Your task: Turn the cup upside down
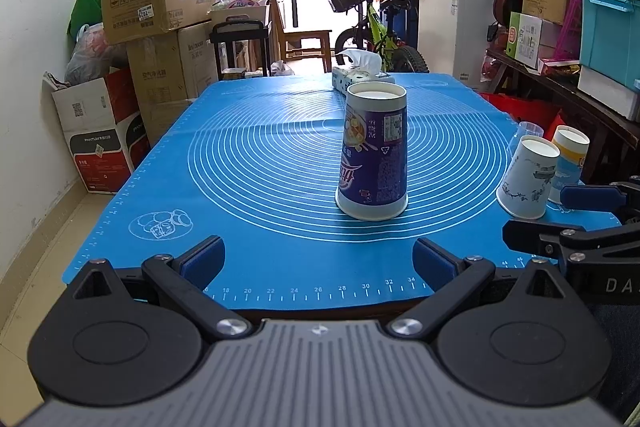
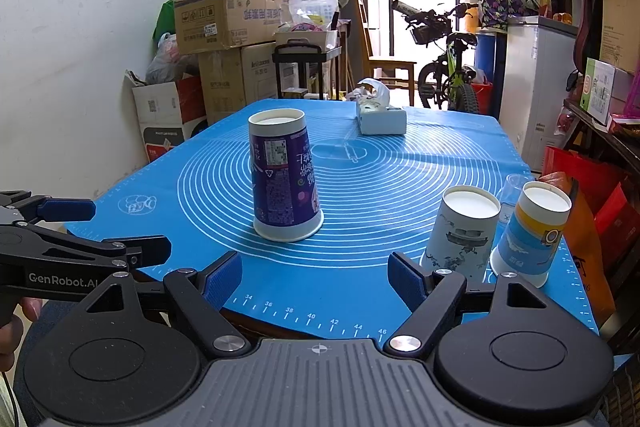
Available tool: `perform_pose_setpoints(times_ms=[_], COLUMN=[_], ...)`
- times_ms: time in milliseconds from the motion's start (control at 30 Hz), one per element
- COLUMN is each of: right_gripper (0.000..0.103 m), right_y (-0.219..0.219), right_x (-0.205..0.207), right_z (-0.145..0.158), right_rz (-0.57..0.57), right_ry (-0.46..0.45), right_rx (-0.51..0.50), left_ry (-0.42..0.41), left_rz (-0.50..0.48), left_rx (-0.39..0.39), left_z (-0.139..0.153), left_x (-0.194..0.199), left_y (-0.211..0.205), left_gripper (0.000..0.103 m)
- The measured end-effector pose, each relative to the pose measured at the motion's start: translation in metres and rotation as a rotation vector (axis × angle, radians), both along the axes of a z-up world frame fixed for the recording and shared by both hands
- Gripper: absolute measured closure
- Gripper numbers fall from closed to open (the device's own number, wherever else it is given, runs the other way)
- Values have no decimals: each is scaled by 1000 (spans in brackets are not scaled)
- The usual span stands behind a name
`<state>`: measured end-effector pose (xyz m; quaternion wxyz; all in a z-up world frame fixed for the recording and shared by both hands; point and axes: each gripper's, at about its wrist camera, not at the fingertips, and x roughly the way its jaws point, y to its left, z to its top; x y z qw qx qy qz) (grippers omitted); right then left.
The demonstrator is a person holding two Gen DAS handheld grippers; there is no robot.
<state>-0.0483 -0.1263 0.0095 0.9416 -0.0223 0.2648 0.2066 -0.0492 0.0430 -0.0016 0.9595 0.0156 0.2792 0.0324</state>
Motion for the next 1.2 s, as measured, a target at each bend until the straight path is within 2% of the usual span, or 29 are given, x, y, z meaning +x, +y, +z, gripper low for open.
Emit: perform_pose_setpoints(times_ms=[1200], right_gripper=[20], right_y=[1], right_x=[-1], right_z=[1], right_rz=[-1], right_ry=[4], right_rx=[2], left_ry=[3], left_rz=[4], left_rx=[8], left_z=[-3], left_x=[2], left_y=[1], left_gripper=[4])
